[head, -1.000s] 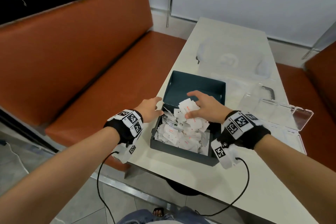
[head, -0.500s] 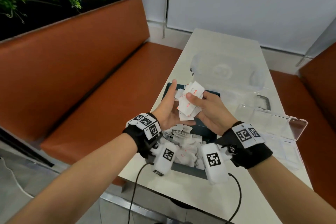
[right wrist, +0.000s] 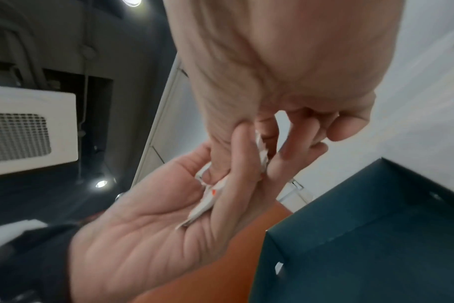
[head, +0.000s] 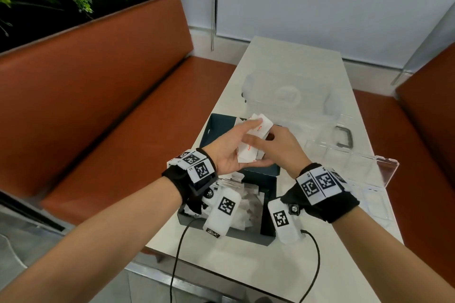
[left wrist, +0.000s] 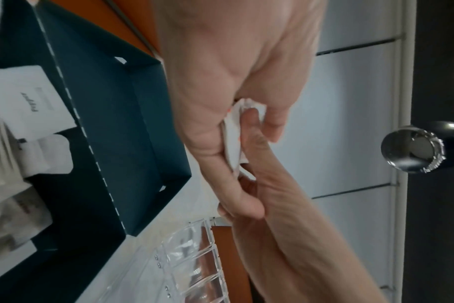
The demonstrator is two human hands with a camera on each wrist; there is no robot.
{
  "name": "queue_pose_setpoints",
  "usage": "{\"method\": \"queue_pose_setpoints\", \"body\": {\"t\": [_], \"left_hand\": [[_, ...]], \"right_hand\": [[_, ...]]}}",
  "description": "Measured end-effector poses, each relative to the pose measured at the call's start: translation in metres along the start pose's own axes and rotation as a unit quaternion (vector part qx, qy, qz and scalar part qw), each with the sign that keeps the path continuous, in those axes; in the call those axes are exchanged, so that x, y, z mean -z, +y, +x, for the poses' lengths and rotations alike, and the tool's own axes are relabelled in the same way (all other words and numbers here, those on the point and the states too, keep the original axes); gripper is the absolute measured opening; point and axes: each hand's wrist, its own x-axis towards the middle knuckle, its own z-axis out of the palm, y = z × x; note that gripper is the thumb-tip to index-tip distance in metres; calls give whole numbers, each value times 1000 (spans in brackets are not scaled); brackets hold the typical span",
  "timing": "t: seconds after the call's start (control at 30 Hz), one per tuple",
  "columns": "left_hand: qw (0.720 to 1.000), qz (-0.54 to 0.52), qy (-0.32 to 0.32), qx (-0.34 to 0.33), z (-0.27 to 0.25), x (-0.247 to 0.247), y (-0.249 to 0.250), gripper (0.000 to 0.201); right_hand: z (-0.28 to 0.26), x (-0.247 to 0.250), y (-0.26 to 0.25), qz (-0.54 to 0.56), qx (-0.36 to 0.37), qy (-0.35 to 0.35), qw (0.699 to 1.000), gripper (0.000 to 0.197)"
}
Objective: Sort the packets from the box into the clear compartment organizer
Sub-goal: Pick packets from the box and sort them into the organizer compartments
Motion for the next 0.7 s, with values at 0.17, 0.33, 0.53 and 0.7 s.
{"method": "queue_pose_setpoints", "body": {"t": [0.17, 0.33, 0.53, 0.7], "left_hand": [[997, 27, 65, -27, 11, -17, -9, 35], [996, 30, 68, -52, 20, -32, -11, 24], [994, 86, 29, -66, 28, -49, -23, 24], [997, 33, 41, -54, 30, -56, -24, 21]], "right_hand": [[5, 22, 14, -71, -9, 19, 997, 47], [4, 59, 19, -1, -26, 16, 1000, 38], [7, 84, 20, 10, -14, 37, 999, 12], [11, 99, 24, 68, -60, 38, 995, 3]]}}
